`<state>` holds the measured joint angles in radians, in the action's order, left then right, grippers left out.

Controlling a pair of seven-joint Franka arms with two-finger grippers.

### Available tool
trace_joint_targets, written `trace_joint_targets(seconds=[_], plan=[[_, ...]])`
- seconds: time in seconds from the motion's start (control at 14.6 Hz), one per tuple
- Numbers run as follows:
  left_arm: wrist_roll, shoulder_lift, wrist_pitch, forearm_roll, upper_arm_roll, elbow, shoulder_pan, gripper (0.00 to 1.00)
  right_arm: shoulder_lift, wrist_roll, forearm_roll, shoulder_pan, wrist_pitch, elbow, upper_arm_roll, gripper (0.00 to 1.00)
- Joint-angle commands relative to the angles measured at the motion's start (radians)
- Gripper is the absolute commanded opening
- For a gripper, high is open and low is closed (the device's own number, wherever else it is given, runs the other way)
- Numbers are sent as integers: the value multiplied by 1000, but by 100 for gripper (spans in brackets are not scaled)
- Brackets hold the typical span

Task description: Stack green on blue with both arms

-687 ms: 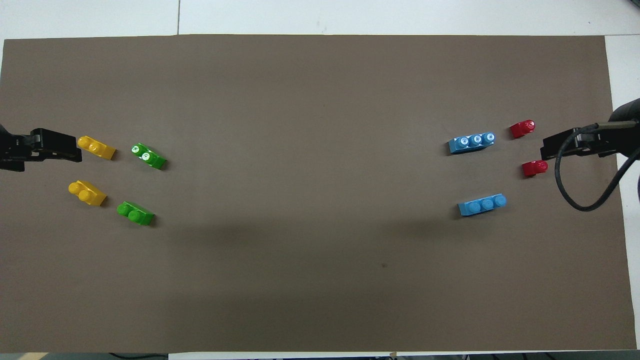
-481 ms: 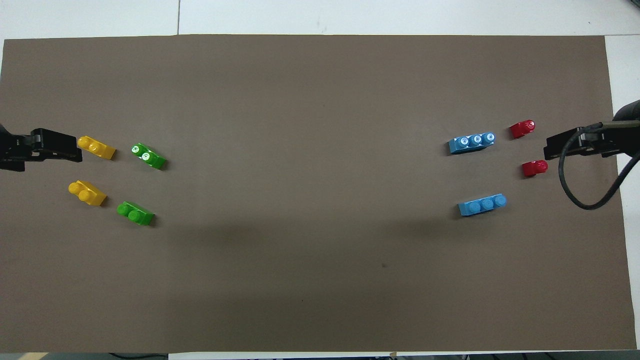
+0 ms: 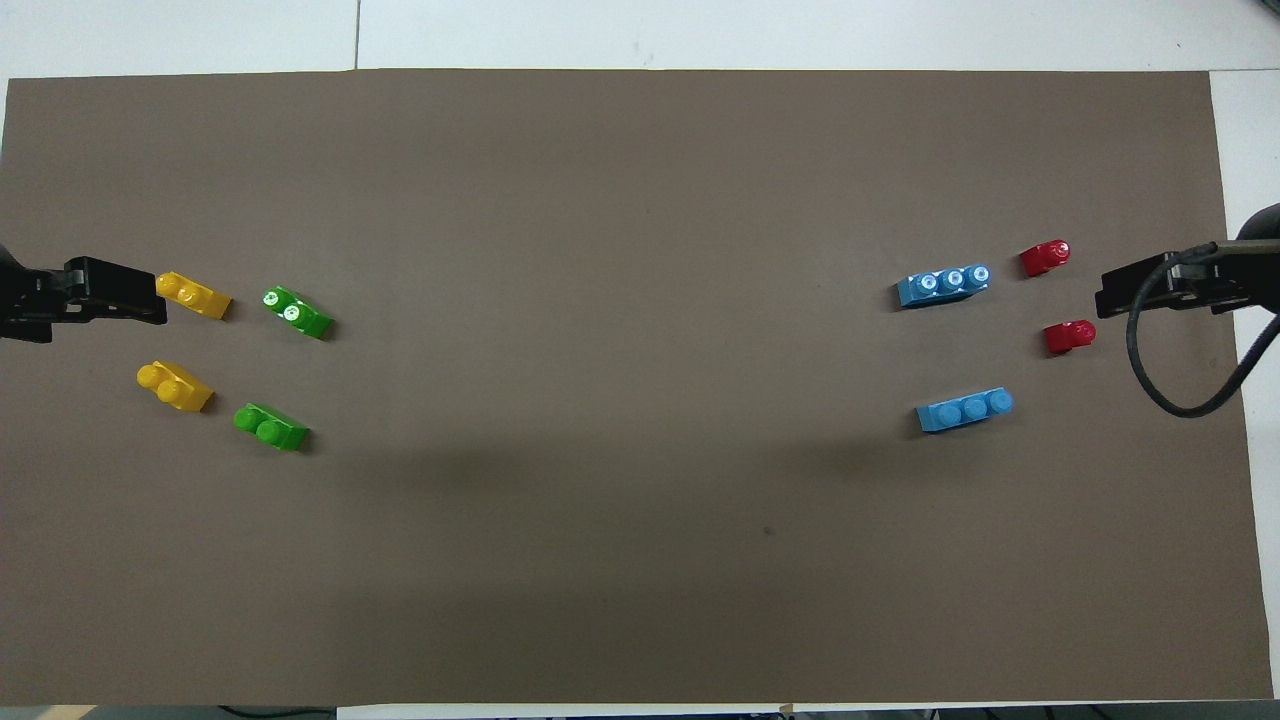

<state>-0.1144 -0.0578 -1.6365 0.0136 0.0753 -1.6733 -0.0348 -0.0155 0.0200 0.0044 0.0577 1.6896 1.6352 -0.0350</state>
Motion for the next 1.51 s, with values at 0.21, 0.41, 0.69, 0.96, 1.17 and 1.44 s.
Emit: trace_joint_targets(seconds=[0.21, 0.41, 0.69, 0.96, 1.17, 1.44], plan=[[-1, -34, -16, 5, -2, -42, -8, 100, -11, -127, -6, 8, 82, 11, -3, 100], [-4, -36, -22, 5, -2, -49, -10, 100, 21, -341, -6, 5, 91, 11, -3, 100], [-43, -59, -57, 5, -2, -106, -13, 100, 84, -758, -1, 1, 131, 6, -5, 100], [-322, -99, -202, 6, 0, -235, -4, 100, 181, -1057, 158, 43, 107, -77, -2, 100], [-520, -97, -276, 12, 0, -313, 1, 100, 230, -1138, 216, 54, 111, -78, -2, 100], [-709, -62, -413, 12, 0, -396, 3, 100, 295, -1243, 308, 97, 114, -97, -2, 100]])
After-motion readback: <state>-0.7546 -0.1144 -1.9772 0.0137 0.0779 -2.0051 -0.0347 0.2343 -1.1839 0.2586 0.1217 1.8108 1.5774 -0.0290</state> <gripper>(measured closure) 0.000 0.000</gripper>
